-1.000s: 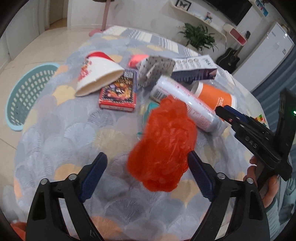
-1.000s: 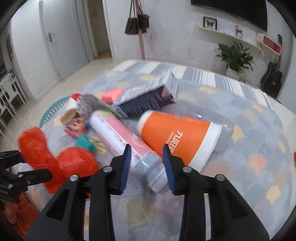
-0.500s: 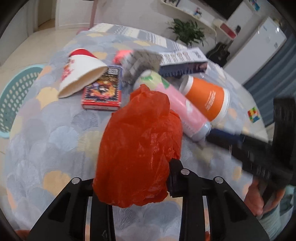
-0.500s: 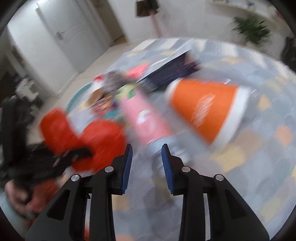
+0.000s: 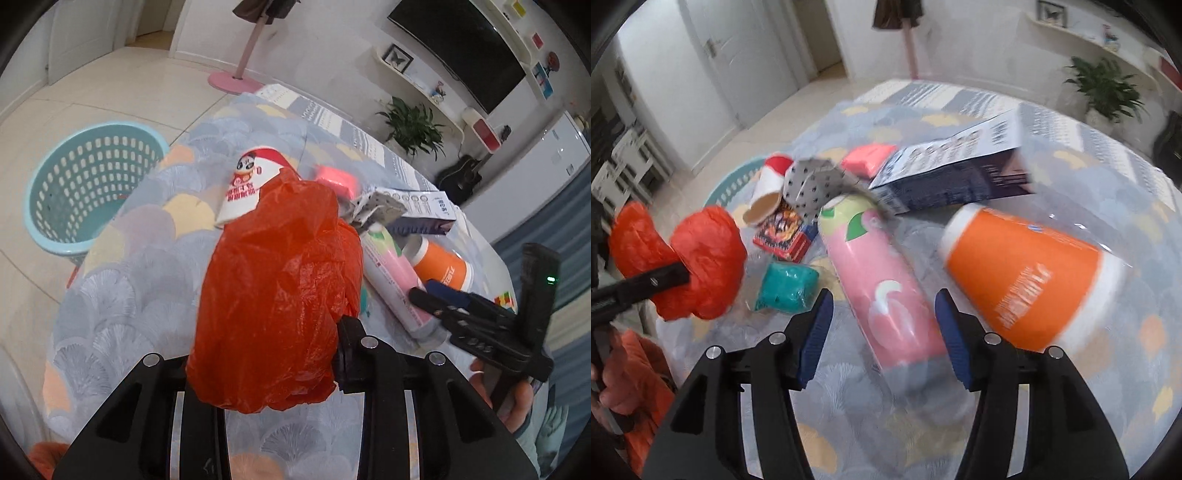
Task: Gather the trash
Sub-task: 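Grasp the red plastic bag with the left tool while the right tool grasps the pink can, then carry the bag and can over the blue basket and release both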
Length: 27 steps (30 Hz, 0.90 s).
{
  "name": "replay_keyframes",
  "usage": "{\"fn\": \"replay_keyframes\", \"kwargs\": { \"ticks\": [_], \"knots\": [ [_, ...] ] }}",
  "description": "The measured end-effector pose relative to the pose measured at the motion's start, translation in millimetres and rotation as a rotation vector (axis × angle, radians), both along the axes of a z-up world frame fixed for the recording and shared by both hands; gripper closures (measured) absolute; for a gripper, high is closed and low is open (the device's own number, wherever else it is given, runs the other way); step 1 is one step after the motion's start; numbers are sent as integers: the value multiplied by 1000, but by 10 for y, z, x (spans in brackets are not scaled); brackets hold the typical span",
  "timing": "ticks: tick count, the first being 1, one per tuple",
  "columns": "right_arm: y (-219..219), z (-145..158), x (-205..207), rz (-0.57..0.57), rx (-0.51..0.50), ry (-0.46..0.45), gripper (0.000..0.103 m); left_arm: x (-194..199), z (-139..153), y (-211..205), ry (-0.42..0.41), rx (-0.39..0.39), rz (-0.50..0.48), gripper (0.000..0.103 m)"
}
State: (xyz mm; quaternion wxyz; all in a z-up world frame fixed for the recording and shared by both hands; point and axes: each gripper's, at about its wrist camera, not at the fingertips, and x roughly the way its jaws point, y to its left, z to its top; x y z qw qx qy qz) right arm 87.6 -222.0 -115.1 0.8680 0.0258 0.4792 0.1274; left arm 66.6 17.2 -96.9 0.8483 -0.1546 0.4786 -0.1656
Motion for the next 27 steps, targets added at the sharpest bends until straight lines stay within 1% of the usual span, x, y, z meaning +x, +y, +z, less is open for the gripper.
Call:
{"fn": "replay_keyframes", "kwargs": {
  "ticks": [3, 6, 10, 13, 14, 15, 16, 19, 23, 27],
  "knots": [
    [84, -54, 73, 11, -47, 1, 47, 5, 42, -54, -24, 10, -12, 74],
    [118, -106, 126, 15, -64, 14, 47, -21, 71, -91, -46, 17, -23, 74],
    [178, -149, 190, 25, -64, 29, 46, -31, 70, -110, -53, 18, -29, 74],
    [264, -226, 223, 37, -117, 47, 45, -22, 59, -103, -52, 19, -24, 74],
    [287, -246, 209, 34, -137, 45, 46, -18, 54, -94, -50, 19, -19, 74],
    [291, -243, 177, 31, -135, 39, 48, -20, 54, -89, -49, 18, -16, 74],
    [280, -236, 131, 30, -118, 38, 52, -22, 58, -80, -49, 17, -13, 74],
    [219, -194, -55, 0, -94, 11, 56, -33, 102, -29, -63, 4, 4, 74],
    [108, -76, -285, -37, -26, -17, 57, -73, 199, 53, -95, -28, 19, 74],
    [1, 181, -503, -77, 65, -68, 57, -87, 369, 168, -127, -66, 26, 74]
  ]
}}
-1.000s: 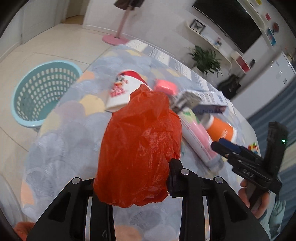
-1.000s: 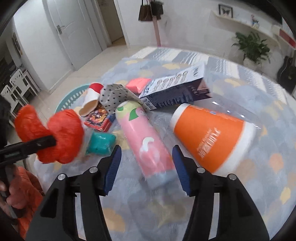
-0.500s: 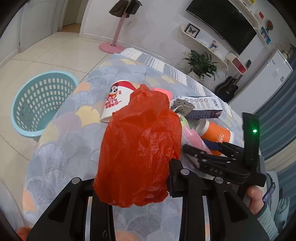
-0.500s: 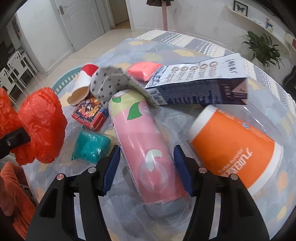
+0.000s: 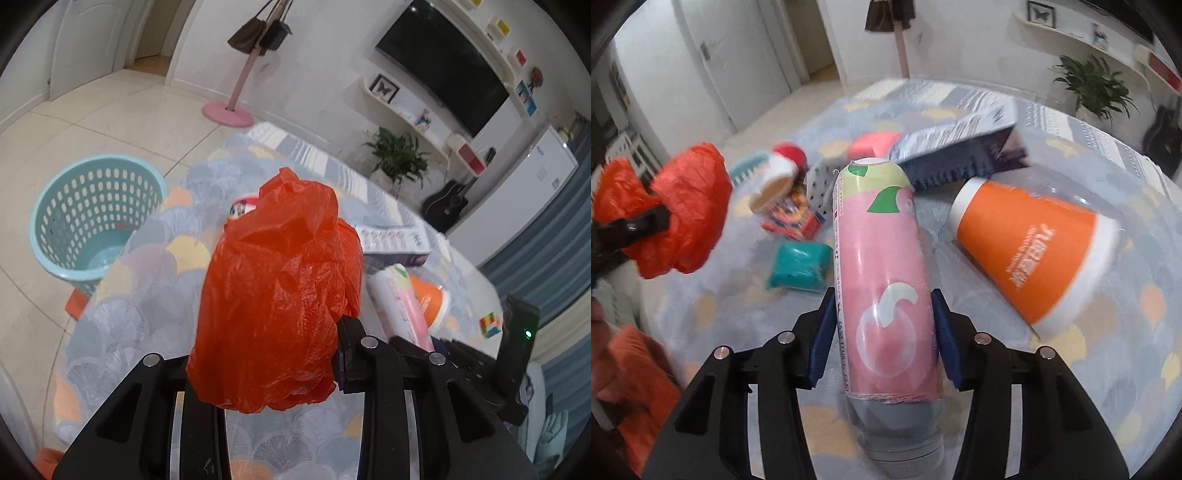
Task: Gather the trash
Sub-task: 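Carry the bag and can over the blue basket and release both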
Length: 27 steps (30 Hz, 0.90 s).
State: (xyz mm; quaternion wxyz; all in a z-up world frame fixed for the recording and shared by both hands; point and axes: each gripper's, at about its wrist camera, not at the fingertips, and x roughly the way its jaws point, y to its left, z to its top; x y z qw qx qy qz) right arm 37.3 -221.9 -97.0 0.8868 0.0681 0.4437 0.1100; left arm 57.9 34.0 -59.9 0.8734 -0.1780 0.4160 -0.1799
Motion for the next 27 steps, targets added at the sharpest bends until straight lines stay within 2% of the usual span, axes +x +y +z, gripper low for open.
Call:
{"fn": "replay_keyframes", "kwargs": {
  "ticks": [4, 8, 11, 14, 19, 22, 27],
  "knots": [
    [-7, 348, -8, -14, 69, -62, 57, 17, 250, 174, -42, -31, 5, 74],
    [206, 701, 167, 24, 109, -114, 57, 130, 563, 524, -92, -73, 37, 74],
    [493, 958, 322, 73, 140, -162, 57, 227, 730, 811, -131, -53, 86, 74],
    [916, 1102, 585, 123, 160, -183, 57, 360, 777, 1169, -148, -37, 155, 74],
    [1625, 1090, 974, 188, 186, -165, 57, 572, 652, 1695, -131, -19, 277, 74],
    [2039, 916, 1219, 215, 190, -116, 56, 736, 425, 1978, -92, -2, 347, 74],
    [2573, 544, 1551, 230, 174, -32, 56, 1015, 35, 2227, -15, 22, 402, 73]
  ]
}}
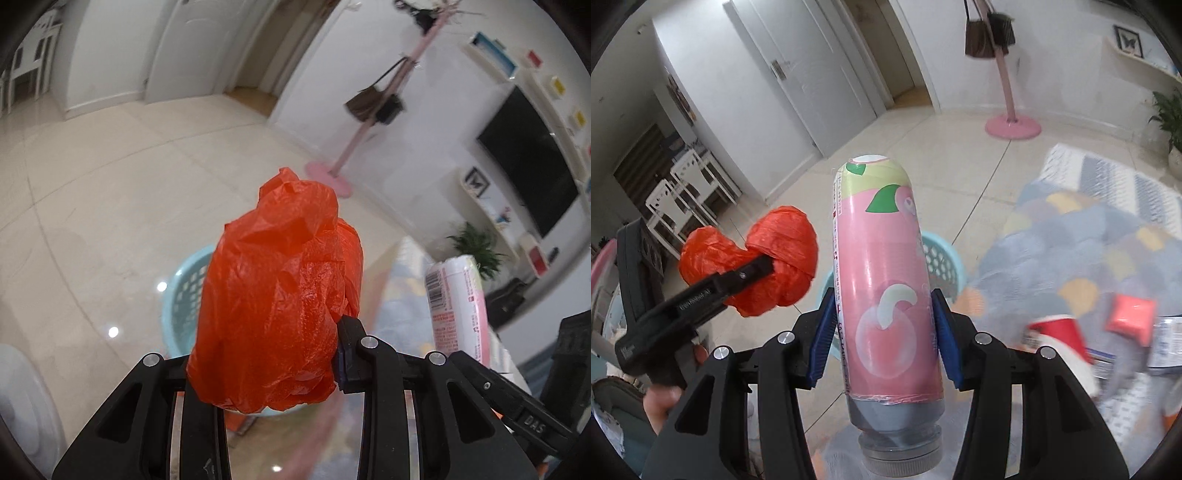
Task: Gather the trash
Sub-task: 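Carry the bag and can over the blue basket and release both, then grasp the white panda cup with the left tool while the right tool grasps the orange cup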
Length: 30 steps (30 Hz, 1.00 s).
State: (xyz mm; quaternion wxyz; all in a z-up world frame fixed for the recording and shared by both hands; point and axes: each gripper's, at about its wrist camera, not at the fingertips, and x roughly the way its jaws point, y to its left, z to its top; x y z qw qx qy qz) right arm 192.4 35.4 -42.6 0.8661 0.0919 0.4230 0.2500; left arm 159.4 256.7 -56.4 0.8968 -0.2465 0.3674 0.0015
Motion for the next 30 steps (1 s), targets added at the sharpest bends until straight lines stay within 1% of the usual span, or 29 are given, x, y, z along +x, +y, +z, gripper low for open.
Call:
{"fn": "replay_keyframes", "kwargs": {
  "ticks": [1, 4, 6, 8, 9, 10, 11, 12, 13, 15, 18, 22, 25, 26, 28, 30],
  "knots": [
    [70, -69, 40, 0, -12, 13, 56, 57, -110, 23, 21, 1, 5, 73],
    [264, -257, 113, -13, -83, 37, 56, 172, -322, 75, 63, -2, 8, 73],
    [324, -367, 175, -15, -81, 66, 56, 264, -476, 62, 97, -4, 2, 73],
    [299, -429, 235, -27, -76, 69, 56, 314, -586, 50, 120, 1, -1, 72],
    [297, -443, 265, -37, -76, 69, 56, 345, -638, 48, 131, 1, -1, 68],
    [293, -452, 289, -43, -72, 70, 56, 356, -654, 30, 133, 0, -1, 58],
    [290, -454, 305, -43, -62, 69, 56, 360, -674, 31, 126, -7, -1, 53],
    [262, -463, 309, -41, -61, 64, 56, 347, -682, 35, 113, -9, 3, 43],
    [259, -456, 294, -45, -74, 49, 56, 328, -683, 40, 103, -3, 9, 38],
    [225, -449, 266, -51, -92, 38, 56, 318, -678, 26, 100, 11, 6, 37],
    [154, -470, 225, -51, -72, 54, 56, 287, -651, 22, 98, 14, 4, 36],
    [23, -437, 125, -66, -68, 44, 56, 179, -600, 8, 84, 9, -10, 36],
    [-111, -348, 17, -77, -63, 23, 56, 105, -446, -92, 47, -5, -40, 36],
    [-156, -307, -27, -81, -63, 10, 56, 70, -354, -141, 27, -5, -57, 36],
    [-263, -188, -134, -91, -62, -23, 56, 19, -205, -250, -6, -3, -88, 36],
    [-428, -28, -264, -109, -57, -66, 56, -49, -33, -425, -44, -3, -143, 36]
  ]
}}
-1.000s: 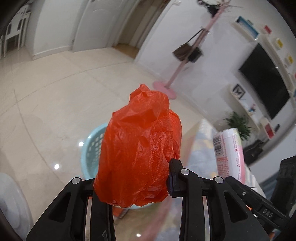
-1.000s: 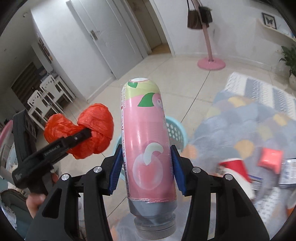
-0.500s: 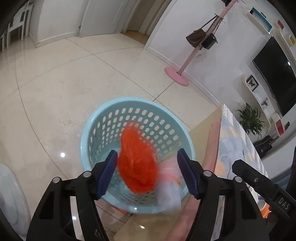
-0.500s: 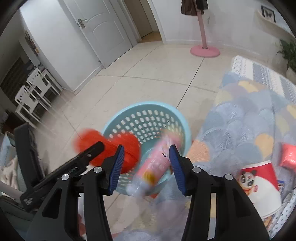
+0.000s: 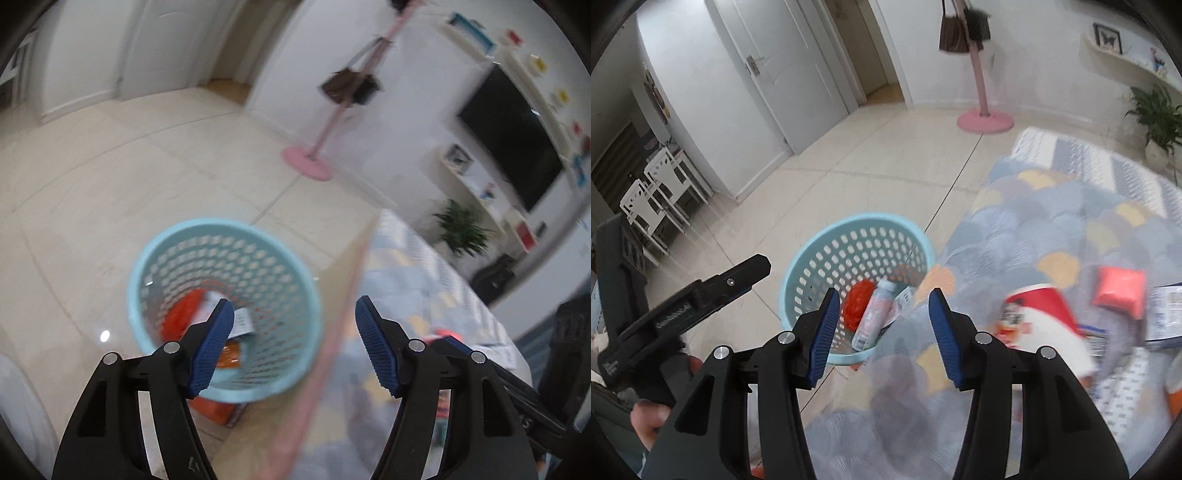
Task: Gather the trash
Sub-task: 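Grasp the white panda cup with the left tool while the right tool grasps the orange cup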
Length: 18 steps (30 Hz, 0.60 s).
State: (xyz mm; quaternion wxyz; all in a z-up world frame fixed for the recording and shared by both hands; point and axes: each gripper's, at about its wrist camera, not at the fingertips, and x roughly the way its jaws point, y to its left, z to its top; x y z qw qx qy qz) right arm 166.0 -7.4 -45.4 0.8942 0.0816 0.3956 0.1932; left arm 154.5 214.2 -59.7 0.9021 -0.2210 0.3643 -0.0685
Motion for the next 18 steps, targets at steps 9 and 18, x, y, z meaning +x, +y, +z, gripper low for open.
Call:
{"fn": "replay_keyframes", "kwargs": {
  "ticks": [9, 18],
  "knots": [
    [-1125, 452, -561, -195, -80, -157, 56, -71, 217, -970, 33, 11, -256, 27],
    [-2441, 355, -927, -420, -120, -145, 47, 230, -104, -1688, 248, -10, -200, 27]
  ]
}}
